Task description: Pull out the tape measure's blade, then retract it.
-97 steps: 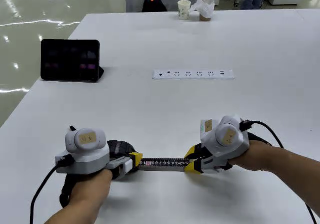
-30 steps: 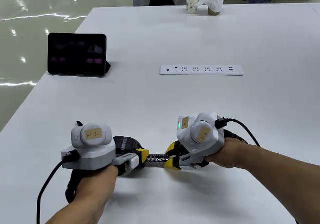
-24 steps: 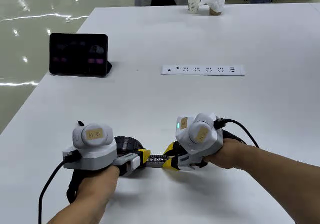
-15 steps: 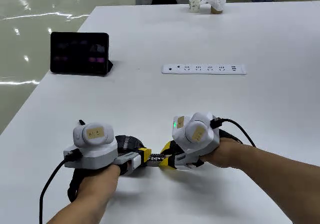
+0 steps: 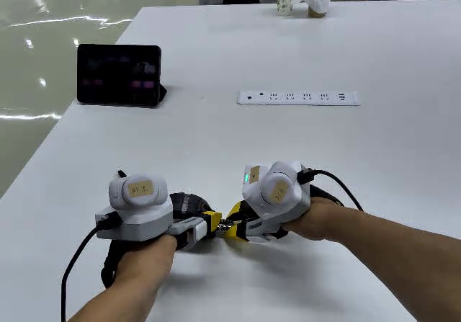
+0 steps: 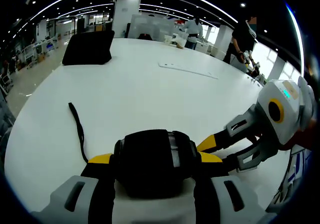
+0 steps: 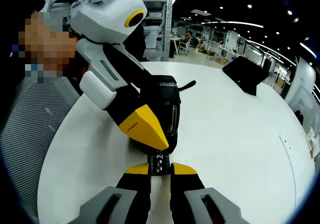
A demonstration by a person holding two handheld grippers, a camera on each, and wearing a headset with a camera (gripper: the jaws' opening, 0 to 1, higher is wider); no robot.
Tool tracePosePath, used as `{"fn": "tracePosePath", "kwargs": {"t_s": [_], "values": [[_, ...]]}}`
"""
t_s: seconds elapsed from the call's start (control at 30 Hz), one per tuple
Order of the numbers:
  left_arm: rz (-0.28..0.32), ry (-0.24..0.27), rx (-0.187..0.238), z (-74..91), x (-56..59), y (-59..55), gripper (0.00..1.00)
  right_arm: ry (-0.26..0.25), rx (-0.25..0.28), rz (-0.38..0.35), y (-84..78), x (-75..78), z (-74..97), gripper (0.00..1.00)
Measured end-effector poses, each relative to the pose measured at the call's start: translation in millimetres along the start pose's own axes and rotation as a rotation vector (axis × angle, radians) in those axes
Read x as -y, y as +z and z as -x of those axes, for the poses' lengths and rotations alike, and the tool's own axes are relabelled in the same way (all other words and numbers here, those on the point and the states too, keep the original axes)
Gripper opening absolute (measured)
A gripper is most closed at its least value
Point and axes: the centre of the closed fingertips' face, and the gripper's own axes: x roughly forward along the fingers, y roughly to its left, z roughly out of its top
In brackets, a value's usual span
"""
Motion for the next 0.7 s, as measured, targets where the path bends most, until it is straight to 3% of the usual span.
{"fn": "tracePosePath", "kwargs": {"t_s": [0.7], "values": [[0.004,-0.003,-0.002,0.5,-0.3,0.2,0.59,-0.004,0.018,-0.002,7.8,-0.1,-7.6,0.11]]}}
